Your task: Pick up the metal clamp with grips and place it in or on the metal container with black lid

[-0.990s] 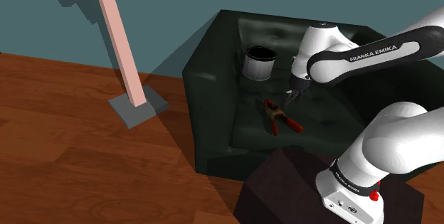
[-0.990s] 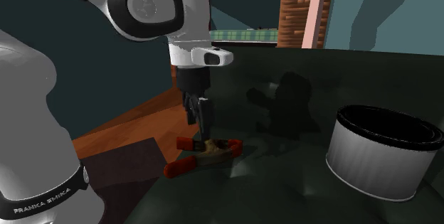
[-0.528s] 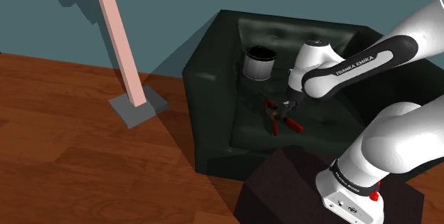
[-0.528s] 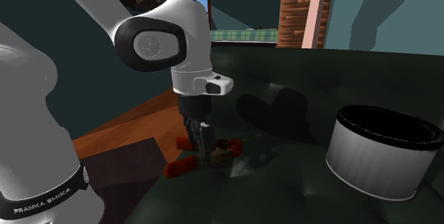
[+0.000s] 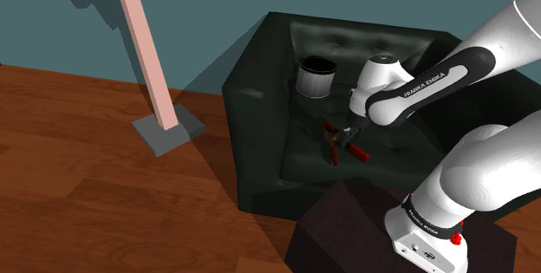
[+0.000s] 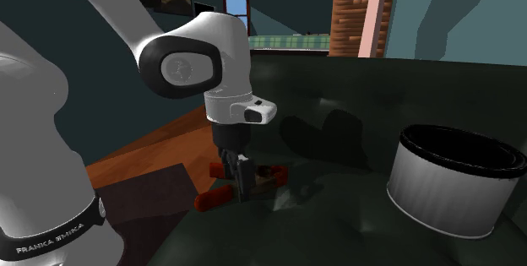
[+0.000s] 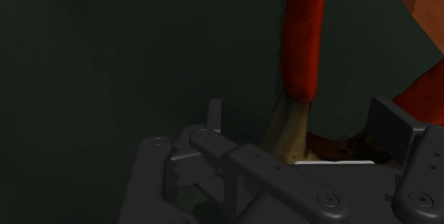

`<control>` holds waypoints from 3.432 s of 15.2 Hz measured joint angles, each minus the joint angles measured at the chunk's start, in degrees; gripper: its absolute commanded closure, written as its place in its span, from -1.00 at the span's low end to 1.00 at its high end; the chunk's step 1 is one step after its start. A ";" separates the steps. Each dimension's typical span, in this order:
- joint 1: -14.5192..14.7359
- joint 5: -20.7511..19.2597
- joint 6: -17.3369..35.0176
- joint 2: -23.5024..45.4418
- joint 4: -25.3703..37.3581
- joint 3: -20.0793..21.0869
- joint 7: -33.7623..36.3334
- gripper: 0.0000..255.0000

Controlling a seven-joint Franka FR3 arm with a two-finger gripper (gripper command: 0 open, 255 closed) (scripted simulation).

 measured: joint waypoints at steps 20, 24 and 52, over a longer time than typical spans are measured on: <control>0.16 0.96 -9.22 -8.06 1.21 0.40 -0.84 1.00; 0.52 1.71 -14.16 -11.61 2.62 0.84 -1.05 1.00; 1.82 5.34 -42.06 -24.36 17.82 3.67 -2.70 1.00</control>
